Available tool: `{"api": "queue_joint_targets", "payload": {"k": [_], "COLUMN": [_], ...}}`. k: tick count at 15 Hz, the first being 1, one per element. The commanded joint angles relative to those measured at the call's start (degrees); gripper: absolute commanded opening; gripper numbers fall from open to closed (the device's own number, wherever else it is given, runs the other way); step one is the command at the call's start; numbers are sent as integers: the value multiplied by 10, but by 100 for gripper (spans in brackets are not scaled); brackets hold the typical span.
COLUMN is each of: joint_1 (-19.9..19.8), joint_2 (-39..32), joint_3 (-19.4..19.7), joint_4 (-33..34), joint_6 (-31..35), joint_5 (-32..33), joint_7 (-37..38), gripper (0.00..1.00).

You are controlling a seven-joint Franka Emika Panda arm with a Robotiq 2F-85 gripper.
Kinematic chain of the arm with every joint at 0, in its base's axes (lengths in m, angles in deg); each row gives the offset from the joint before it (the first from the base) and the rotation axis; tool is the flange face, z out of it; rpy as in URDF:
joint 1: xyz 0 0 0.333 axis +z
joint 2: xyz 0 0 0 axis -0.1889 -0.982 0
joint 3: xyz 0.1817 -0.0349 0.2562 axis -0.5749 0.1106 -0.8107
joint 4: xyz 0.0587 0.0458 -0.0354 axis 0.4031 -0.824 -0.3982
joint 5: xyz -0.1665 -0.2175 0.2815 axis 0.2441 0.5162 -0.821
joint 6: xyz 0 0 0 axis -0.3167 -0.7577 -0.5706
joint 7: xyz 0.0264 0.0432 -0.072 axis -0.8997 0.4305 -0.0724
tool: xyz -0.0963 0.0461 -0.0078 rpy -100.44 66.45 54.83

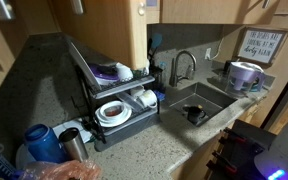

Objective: Close the open upper cabinet doors

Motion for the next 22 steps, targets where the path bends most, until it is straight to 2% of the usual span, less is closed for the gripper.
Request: {"api": "queue_joint_targets", "payload": {"k": [1,5,6,11,12,22], "joint_1": [-8,13,4,28,56,107], "joint_2": [0,1,1,3,3,0], "joint_3": [-2,-4,-10,-42,-54,-139], "joint_4": [17,68,81,136,138,68], "joint_6": [-12,-71,-91,-166,-166,-78], "joint_5": [0,-21,-50,-149,-142,-165], "joint_7": [21,27,11,14,32,34], "gripper": [0,0,0,0,0,0]}}
